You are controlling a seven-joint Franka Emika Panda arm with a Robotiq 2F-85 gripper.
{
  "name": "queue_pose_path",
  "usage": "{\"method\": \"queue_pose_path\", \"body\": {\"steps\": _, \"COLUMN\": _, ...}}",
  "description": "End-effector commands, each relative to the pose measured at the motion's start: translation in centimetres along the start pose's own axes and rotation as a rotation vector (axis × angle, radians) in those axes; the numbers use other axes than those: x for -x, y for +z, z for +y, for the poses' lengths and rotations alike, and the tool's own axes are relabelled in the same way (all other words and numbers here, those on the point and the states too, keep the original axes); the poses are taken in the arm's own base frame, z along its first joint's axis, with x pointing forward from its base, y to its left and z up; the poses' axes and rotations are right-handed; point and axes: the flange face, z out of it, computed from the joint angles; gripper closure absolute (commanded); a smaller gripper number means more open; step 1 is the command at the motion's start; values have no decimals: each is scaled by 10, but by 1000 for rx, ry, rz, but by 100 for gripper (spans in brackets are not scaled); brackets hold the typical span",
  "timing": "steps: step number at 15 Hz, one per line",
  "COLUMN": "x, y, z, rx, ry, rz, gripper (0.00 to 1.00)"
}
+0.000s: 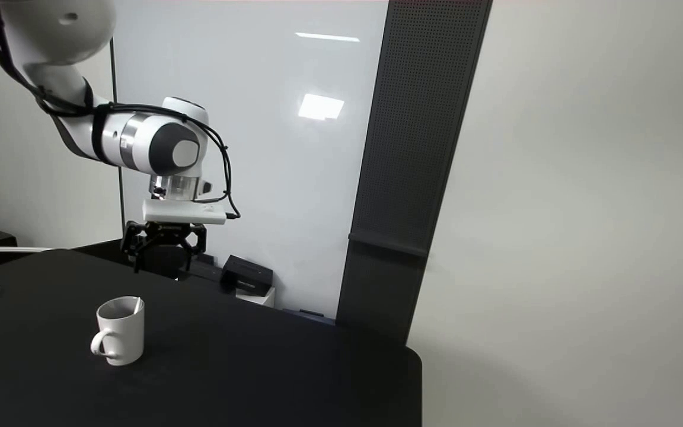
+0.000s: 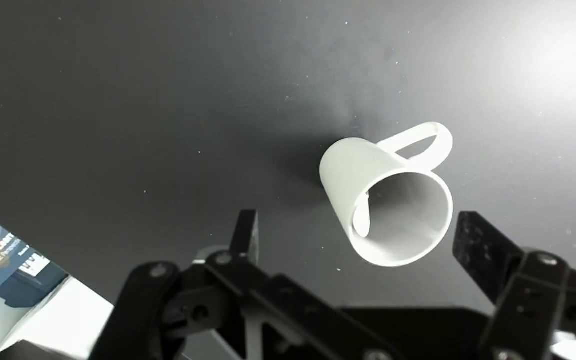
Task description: Remove the white spoon from the white mug
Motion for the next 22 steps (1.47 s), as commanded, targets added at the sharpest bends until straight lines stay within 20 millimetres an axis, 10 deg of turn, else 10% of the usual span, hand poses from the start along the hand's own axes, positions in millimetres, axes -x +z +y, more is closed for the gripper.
{"method": "queue_pose_path", "body": {"steps": 1, "x": -16, "y": 8, "z": 8, "rx": -6, "ry": -11, "rz": -5, "gripper": 0}}
{"method": "queue_pose_path", "body": {"steps": 22, "x": -53, "y": 61, "z": -11, "rx": 31, "ry": -16, "rz": -46, "gripper": 0}}
